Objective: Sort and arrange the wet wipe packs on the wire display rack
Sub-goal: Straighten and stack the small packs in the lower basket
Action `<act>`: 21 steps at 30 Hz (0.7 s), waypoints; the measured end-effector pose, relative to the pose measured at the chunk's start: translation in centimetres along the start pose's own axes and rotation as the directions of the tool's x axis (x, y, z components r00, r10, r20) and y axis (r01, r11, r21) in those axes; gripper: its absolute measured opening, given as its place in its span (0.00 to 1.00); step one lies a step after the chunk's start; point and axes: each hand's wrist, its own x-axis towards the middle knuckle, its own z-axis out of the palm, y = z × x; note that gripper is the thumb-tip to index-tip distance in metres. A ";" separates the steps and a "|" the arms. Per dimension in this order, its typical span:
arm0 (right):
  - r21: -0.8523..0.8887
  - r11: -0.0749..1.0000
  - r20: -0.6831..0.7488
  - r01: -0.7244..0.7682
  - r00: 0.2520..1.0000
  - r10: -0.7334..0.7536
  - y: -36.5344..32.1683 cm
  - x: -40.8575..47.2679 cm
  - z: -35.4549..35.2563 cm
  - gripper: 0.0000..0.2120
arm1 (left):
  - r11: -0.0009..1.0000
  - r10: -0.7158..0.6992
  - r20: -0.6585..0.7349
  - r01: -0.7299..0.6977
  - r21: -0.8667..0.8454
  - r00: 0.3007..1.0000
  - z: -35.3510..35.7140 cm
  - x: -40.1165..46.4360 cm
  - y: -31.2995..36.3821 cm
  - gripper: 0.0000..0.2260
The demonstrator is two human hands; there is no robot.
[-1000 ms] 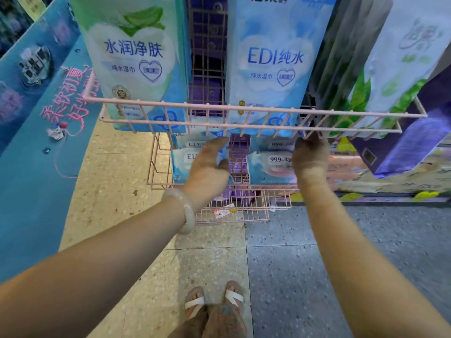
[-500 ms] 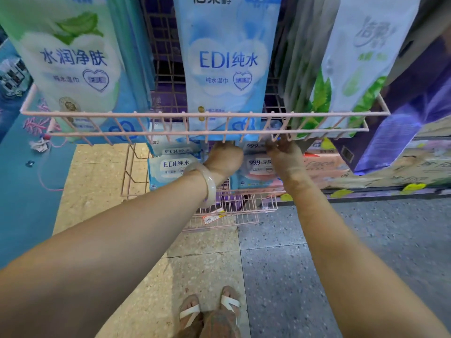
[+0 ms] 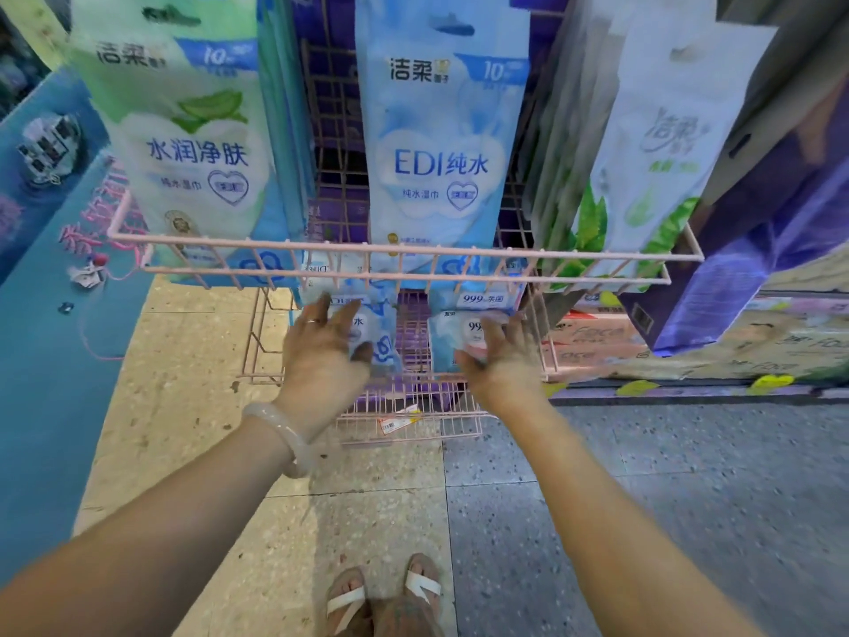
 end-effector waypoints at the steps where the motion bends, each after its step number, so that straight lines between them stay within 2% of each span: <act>1: -0.041 0.999 -0.009 0.002 1.000 -0.003 -0.1 -0.1 0.2 0.30 | 0.996 0.019 0.068 -0.025 0.083 0.997 0.0 0.2 -1.2 0.25; 2: -0.065 0.998 -0.016 0.004 1.000 -0.005 -0.2 -0.2 0.2 0.30 | 0.991 0.045 0.152 -0.062 0.115 0.987 0.1 0.3 -2.0 0.25; 4: -0.119 0.993 -0.011 0.021 1.000 -0.022 -0.3 -0.3 0.2 0.30 | 0.994 0.068 0.272 -0.089 0.066 0.960 0.1 0.4 -2.4 0.27; 8: -0.148 0.989 -0.019 -0.019 1.000 0.016 -1.3 -1.2 -0.1 0.29 | 0.995 0.103 0.353 -0.096 -0.037 0.930 -0.7 0.4 -3.0 0.25; 10: -0.159 0.987 -0.031 -0.004 1.000 0.000 -2.6 -1.9 -0.1 0.27 | 0.988 0.153 0.378 -0.142 -0.057 0.913 -1.5 0.1 -3.6 0.24; 13: -0.084 0.982 0.091 0.171 0.982 -0.163 -5.1 -3.2 0.6 0.28 | 0.976 0.127 0.310 -0.175 0.132 0.942 -1.8 -0.6 -4.0 0.27; 15: -0.012 0.977 0.195 0.212 0.959 -0.205 -6.9 -3.6 1.3 0.28 | 0.985 -0.002 0.245 -0.040 0.168 0.970 -1.4 -1.4 -3.7 0.33; 17: 0.000 0.990 0.305 0.144 0.942 -0.137 -8.5 -3.1 1.9 0.32 | 0.988 -0.051 0.262 0.009 0.157 0.964 -1.0 -1.9 -3.6 0.35; 19: 0.001 0.999 0.408 0.049 0.912 -0.045 -9.5 -2.4 2.3 0.35 | 0.982 -0.035 0.307 -0.025 0.188 0.951 -0.8 -1.6 -3.8 0.33; 21: -0.004 0.999 0.440 0.035 0.898 -0.030 -9.8 -1.9 2.8 0.37 | 0.980 -0.015 0.332 -0.051 0.192 0.943 -1.2 -1.3 -4.4 0.32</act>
